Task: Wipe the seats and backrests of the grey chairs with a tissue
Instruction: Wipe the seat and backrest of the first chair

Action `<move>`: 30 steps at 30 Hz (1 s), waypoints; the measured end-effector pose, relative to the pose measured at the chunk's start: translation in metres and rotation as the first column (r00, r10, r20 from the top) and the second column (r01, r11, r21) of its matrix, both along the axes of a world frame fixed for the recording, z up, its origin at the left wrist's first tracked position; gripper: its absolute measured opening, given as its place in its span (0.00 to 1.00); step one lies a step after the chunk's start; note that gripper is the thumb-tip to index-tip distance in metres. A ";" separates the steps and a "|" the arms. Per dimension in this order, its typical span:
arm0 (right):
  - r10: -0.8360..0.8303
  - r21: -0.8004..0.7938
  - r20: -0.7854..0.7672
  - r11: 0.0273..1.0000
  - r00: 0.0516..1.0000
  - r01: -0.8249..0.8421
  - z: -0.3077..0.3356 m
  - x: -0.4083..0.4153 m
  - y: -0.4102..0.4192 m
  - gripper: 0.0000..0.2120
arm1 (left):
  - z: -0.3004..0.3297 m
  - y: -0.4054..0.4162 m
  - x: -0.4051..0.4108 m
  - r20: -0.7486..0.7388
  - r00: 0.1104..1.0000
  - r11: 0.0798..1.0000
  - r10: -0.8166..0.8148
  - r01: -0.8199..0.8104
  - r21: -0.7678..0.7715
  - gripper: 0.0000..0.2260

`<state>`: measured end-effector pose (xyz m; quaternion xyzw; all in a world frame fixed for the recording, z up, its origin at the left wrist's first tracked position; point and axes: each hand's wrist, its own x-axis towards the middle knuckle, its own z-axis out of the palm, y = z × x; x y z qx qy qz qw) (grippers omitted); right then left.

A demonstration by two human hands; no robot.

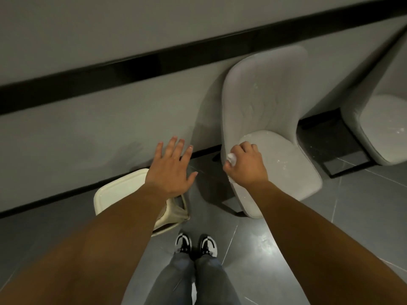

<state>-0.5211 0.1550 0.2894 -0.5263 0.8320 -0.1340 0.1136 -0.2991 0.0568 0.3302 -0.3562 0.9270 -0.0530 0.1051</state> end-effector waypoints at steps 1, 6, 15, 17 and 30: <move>-0.016 0.003 -0.010 1.000 1.000 0.016 0.003 -0.003 0.005 0.17 | 0.000 0.002 -0.003 -0.010 1.000 1.000 -0.012 0.013 0.008 0.35; -0.101 0.033 -0.048 0.994 0.994 0.102 0.024 -0.015 0.031 0.18 | 0.002 0.010 -0.014 -0.036 0.997 0.996 -0.065 0.067 0.055 0.34; -0.277 0.063 -0.043 0.958 0.960 0.279 0.049 -0.024 0.068 0.19 | 0.009 0.013 -0.033 -0.059 0.986 0.986 -0.154 0.157 0.060 0.35; -0.289 0.062 -0.044 0.955 0.956 0.292 0.051 -0.029 0.072 0.19 | 0.007 0.017 -0.038 -0.053 0.986 0.984 -0.160 0.164 0.069 0.35; -0.109 0.052 -0.019 0.993 0.994 0.110 0.026 -0.148 0.079 0.19 | -0.006 0.049 -0.110 0.032 0.997 0.997 0.066 -0.067 0.032 0.35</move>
